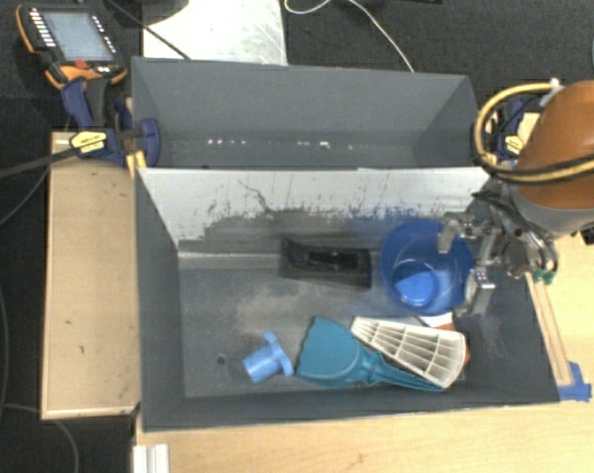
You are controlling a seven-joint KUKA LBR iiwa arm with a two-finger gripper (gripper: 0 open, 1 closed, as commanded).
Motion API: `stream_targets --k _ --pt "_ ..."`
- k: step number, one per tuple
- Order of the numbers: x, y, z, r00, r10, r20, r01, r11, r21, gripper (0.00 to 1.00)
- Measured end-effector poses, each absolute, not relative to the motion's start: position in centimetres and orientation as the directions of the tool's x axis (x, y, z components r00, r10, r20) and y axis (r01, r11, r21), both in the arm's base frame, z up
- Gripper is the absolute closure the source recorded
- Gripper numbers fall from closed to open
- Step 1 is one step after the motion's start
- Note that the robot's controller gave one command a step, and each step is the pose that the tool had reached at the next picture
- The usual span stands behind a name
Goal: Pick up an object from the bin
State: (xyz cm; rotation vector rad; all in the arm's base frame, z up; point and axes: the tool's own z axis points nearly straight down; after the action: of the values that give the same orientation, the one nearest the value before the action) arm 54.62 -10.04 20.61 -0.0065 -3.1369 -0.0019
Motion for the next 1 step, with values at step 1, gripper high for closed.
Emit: stream_targets --k 1 --pt "54.77 -10.0 21.08 -1.0 0.0 -0.003 0.0 1.0 0.0 0.0"
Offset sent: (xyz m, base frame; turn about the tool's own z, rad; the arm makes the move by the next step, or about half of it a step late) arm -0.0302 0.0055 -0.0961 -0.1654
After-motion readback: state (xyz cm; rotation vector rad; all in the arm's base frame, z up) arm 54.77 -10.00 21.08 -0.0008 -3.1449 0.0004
